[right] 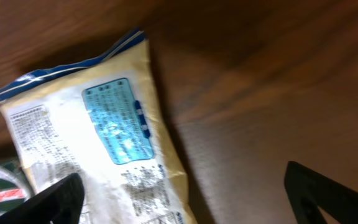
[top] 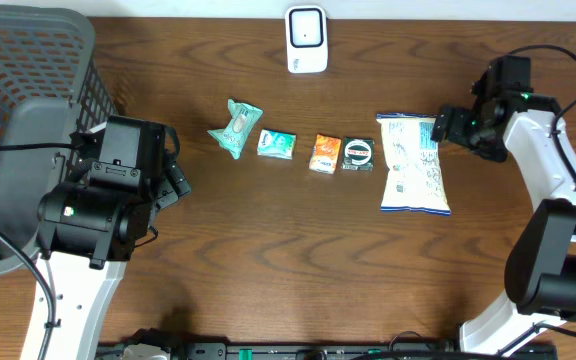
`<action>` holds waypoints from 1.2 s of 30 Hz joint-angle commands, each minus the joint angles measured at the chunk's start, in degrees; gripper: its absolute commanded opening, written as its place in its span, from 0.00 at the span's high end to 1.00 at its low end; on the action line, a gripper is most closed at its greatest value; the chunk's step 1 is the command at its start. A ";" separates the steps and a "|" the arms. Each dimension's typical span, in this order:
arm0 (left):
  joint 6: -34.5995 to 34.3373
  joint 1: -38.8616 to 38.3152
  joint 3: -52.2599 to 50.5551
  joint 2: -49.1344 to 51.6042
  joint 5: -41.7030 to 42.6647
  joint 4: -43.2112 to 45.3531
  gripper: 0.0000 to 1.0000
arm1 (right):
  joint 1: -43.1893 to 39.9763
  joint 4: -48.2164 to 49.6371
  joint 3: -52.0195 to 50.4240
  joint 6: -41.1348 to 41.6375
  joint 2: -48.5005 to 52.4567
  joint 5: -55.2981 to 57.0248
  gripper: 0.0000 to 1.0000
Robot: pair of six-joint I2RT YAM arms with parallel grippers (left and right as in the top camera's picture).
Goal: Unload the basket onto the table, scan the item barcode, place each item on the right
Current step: 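Raise the white snack bag with the right gripper up to the scanner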
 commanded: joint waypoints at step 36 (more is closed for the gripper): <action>-0.26 0.31 0.11 -0.09 -1.16 -0.22 0.00 | -0.20 15.21 -0.90 -8.96 -8.52 -64.15 0.99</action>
